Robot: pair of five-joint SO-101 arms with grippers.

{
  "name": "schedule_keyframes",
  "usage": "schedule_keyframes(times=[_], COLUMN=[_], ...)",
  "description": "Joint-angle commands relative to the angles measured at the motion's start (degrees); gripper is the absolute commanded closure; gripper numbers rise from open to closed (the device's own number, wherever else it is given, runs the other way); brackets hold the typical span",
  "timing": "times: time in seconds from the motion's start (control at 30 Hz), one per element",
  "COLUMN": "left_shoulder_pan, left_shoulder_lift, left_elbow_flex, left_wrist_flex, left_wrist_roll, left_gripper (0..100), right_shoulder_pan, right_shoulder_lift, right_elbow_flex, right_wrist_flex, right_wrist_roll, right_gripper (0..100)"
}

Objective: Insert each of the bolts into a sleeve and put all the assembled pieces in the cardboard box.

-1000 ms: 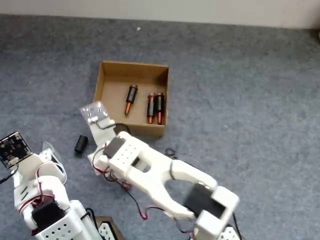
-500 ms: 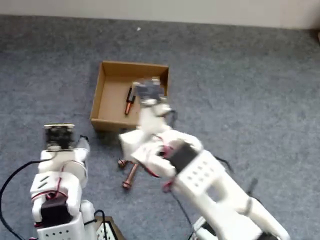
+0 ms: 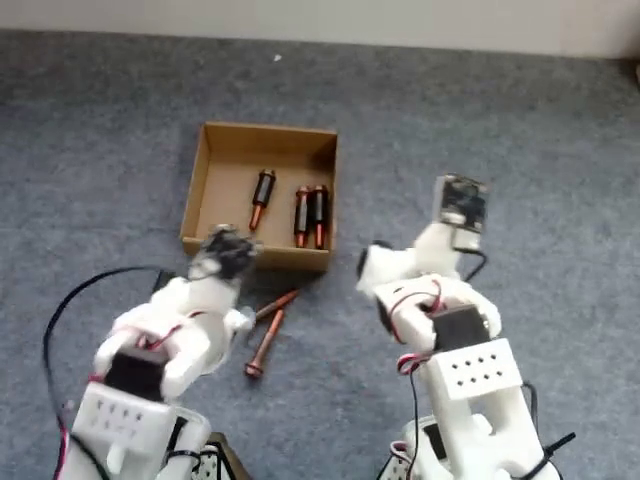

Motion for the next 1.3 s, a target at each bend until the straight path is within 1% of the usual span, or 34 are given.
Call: schedule_keyframes(times=[0.0,0.03,0.17,0.33,0.43,0.57,0.63,0.7,0.87,0.97,1.1,1.17,1.27], left_shoulder_pan=[9.5,11.0,16.3,22.6,23.5,23.2,21.1,16.4,-1.7,-9.3,-14.5,-15.9,-16.7], left_shoulder_lift=[16.1,18.9,29.4,40.8,47.3,56.3,60.5,63.9,66.3,66.3,66.2,66.2,66.2], left_elbow_flex=[-7.0,-7.7,-10.1,-12.1,-12.1,-12.2,-13.1,-15.7,-23.7,-28.8,-35.6,-38.4,-42.1], left_wrist_flex=[0.1,0.1,-0.3,-0.3,-0.5,-3.3,-4.5,-4.0,-4.8,-6.1,-5.5,-4.7,-1.0], left_wrist_roll=[-0.1,0.0,5.0,5.5,5.5,5.3,5.5,5.5,5.0,1.3,-0.3,-0.3,0.0], left_gripper=[82,82,82,82,82,82,82,82,82,82,82,82,82], right_shoulder_pan=[6.8,8.7,13.9,15.3,15.4,15.4,15.4,15.4,15.4,15.4,15.4,15.4,15.4], right_shoulder_lift=[2.5,3.3,6.5,9.4,9.6,9.6,9.6,9.6,9.5,9.5,9.5,9.5,9.5], right_elbow_flex=[1.6,2.2,2.9,2.7,2.6,2.7,2.9,2.9,2.9,2.9,2.9,2.9,2.9], right_wrist_flex=[-7.6,-9.4,-13.2,-14.1,-14.1,-14.1,-14.1,-14.1,-13.9,-13.9,-13.9,-13.9,-13.9], right_wrist_roll=[-3.8,-4.7,-6.5,-6.6,-6.6,-6.6,-6.6,-6.6,-6.6,-6.6,-6.6,-6.6,-6.5], right_gripper=[99.4,99.4,99.4,99.4,99.4,99.4,99.4,99.4,99.4,99.4,99.4,99.4,99.4])
